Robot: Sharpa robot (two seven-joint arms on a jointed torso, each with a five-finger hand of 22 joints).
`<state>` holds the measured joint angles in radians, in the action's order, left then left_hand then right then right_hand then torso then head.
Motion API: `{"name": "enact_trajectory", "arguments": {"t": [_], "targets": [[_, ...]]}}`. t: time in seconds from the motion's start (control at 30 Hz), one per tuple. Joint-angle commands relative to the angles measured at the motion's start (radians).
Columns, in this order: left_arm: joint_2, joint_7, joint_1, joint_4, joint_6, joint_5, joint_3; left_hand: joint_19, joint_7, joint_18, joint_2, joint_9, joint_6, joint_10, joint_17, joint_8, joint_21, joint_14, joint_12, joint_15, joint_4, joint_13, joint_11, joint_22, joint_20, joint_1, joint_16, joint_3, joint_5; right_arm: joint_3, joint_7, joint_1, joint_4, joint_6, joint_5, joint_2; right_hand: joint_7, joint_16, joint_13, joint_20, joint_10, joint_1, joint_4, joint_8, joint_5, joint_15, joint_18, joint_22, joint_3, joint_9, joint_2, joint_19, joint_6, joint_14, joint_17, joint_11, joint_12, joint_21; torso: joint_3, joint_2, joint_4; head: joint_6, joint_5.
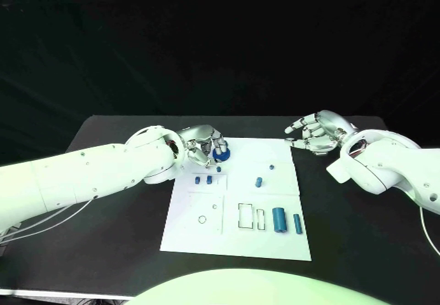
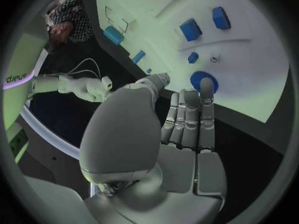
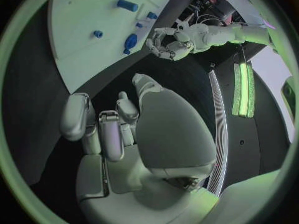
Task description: Assemble the parts on the task board
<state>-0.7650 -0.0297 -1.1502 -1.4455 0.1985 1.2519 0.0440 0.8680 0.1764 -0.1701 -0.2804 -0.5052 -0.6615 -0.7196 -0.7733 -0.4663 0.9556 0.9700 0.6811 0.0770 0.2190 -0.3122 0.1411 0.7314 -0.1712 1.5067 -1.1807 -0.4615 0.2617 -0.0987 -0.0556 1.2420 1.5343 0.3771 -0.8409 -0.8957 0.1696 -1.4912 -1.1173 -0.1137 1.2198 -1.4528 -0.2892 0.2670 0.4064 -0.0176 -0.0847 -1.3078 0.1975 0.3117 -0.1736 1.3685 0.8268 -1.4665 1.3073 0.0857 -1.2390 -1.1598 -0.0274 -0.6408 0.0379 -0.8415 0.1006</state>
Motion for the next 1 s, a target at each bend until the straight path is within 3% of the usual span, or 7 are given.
{"name": "enact_trajectory", "arguments": {"t": [0.03,0.37,0.6,1.0], "targets": [[0.016,0.093,0.001,0.018,0.006,0.198,0.005,-0.006,-0.011,-0.012,0.000,0.014,-0.003,0.007,0.011,0.005,0.002,-0.008,-0.012,-0.001,-0.005,0.015,0.002,0.004,-0.001,0.010,-0.009,-0.002,0.000,0.000,0.014,-0.001,0.001,-0.004,-0.008,0.001,0.003,0.006,0.001,-0.001,-0.007,0.009,0.001,0.006,0.003,0.007,-0.006,-0.031,0.005,-0.001,-0.001,-0.006,-0.007,-0.057,0.075,0.000,0.003,0.006,0.0001,0.000,0.0008,0.001,0.000],[0.056,0.097,0.006,0.071,-0.060,0.289,0.013,-0.010,-0.022,-0.013,-0.007,0.054,-0.041,-0.005,0.025,0.016,0.020,0.003,-0.028,-0.005,-0.016,0.049,-0.003,0.023,0.001,0.010,-0.044,-0.012,-0.003,0.000,0.015,-0.002,0.002,-0.003,-0.008,0.002,0.003,0.006,0.004,-0.001,-0.009,0.009,0.001,0.006,0.003,0.007,-0.006,-0.030,0.006,-0.001,-0.001,-0.006,-0.007,-0.057,0.074,0.000,0.005,0.007,0.0000,0.000,-0.0001,0.001,-0.003],[0.074,0.079,0.007,0.095,-0.113,0.312,0.014,-0.013,-0.019,-0.013,-0.008,0.076,-0.062,-0.018,0.030,0.021,0.019,0.011,-0.016,-0.003,-0.006,0.057,-0.004,0.027,-0.002,-0.017,-0.074,0.025,-0.009,0.000,0.020,-0.002,0.002,0.006,-0.008,0.002,0.003,0.017,0.062,0.000,-0.054,0.009,0.001,0.009,0.004,0.008,-0.010,-0.021,0.016,-0.002,-0.004,-0.015,-0.009,-0.051,0.054,-0.001,0.051,0.025,-0.0003,0.000,-0.0001,0.000,-0.005],[0.100,0.073,0.012,0.133,-0.138,0.323,0.015,0.000,-0.025,-0.014,0.001,0.106,-0.116,-0.064,-0.012,0.024,0.034,0.065,0.001,-0.010,-0.007,0.069,-0.011,0.041,0.004,0.003,-0.136,0.004,-0.006,0.000,0.039,-0.003,0.003,0.031,0.000,0.002,0.001,0.096,0.275,0.003,-0.174,0.021,0.002,0.025,0.005,0.012,-0.037,0.060,0.072,-0.006,-0.028,-0.083,-0.022,-0.014,-0.065,-0.004,0.226,0.184,-0.0005,0.000,-0.0001,-0.003,-0.008]]}}
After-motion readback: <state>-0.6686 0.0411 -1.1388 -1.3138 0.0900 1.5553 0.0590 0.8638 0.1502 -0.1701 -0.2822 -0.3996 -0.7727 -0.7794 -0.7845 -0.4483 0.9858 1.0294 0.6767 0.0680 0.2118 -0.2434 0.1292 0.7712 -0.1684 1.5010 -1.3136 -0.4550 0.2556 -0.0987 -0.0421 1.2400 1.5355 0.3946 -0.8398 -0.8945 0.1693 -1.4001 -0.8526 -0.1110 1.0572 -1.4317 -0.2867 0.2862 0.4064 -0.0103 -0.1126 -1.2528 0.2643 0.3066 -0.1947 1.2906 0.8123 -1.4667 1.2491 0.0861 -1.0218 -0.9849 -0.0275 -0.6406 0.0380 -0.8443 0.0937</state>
